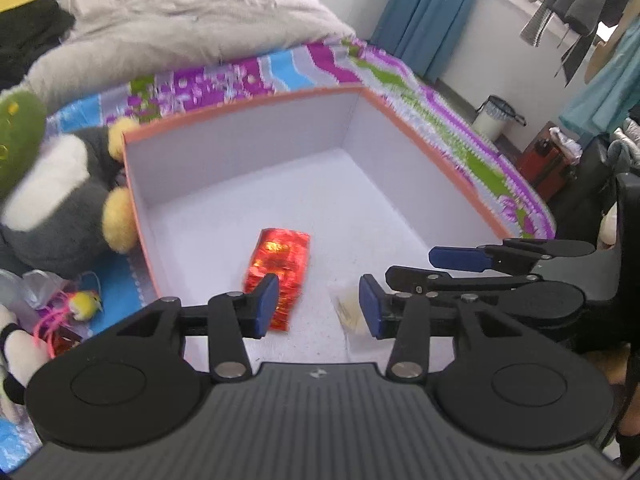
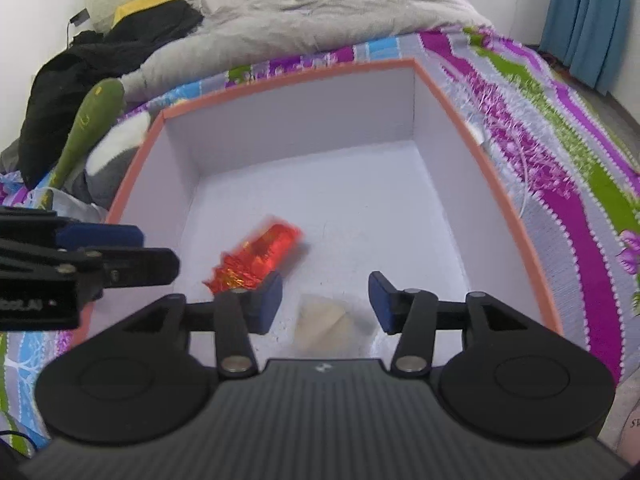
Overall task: Organize soft objects
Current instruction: 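Withdraw both tools from the box back toward the toy pile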
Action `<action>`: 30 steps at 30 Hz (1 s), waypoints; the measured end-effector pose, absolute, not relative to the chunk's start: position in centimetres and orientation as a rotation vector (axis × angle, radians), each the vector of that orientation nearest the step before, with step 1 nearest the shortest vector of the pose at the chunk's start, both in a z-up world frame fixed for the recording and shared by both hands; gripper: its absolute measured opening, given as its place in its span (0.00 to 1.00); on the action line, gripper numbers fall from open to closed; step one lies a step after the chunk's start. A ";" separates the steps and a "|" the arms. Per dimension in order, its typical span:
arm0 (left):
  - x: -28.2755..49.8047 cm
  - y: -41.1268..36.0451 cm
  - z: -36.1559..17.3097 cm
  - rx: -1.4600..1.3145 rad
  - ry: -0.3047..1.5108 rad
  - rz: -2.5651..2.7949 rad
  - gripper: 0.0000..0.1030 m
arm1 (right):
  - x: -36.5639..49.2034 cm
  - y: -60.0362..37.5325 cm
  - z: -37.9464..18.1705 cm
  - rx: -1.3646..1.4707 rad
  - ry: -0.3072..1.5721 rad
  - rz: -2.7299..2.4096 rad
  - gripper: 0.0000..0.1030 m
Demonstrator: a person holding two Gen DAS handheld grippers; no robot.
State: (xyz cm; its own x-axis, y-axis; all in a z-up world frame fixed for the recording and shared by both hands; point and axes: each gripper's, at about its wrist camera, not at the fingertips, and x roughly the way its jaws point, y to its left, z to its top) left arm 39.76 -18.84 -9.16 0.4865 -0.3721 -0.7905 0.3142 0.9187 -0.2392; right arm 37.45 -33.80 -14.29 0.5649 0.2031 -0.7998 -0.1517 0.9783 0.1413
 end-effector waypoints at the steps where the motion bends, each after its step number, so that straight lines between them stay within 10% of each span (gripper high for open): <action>1: 39.3 -18.6 -8.5 -0.067 0.963 -0.420 0.49 | 37.1 -33.7 -13.7 0.057 0.936 0.203 0.49; 30: 19.3 -6.0 3.5 -0.081 0.531 -0.262 0.49 | 22.6 -25.4 -3.1 0.071 0.523 0.305 0.49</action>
State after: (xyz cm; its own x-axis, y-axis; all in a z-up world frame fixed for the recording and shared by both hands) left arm 19.27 -6.03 3.54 0.8298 -0.2676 -0.4897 0.2256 0.9635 -0.1442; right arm 22.60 -25.35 -3.06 0.8225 0.3043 -0.4806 -0.2680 0.9525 0.1444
